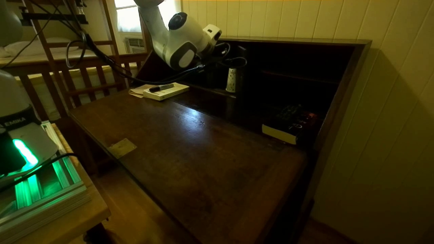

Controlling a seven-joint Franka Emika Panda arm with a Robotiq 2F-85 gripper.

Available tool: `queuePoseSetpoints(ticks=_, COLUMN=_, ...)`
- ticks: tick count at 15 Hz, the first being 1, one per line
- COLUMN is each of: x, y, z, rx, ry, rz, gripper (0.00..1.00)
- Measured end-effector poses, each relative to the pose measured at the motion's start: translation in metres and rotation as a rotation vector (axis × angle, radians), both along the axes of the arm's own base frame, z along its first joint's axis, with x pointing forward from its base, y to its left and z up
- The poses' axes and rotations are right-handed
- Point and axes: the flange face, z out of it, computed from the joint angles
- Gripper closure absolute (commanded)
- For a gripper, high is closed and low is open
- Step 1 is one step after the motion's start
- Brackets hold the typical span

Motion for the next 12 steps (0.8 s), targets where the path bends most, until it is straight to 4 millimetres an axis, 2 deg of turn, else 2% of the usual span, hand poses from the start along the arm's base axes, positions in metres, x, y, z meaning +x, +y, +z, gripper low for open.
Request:
queuePoseSetpoints(ticks=4, x=-0.001, y=-0.005, z=-0.009, rx=0.035, ry=0.004, rz=-0.004, gripper=0.0)
queuePoseSetpoints(ticks=12, x=0.006, y=-0.004, z=-0.013, rx=0.091, ry=-0.004, rz=0.001, gripper=0.0)
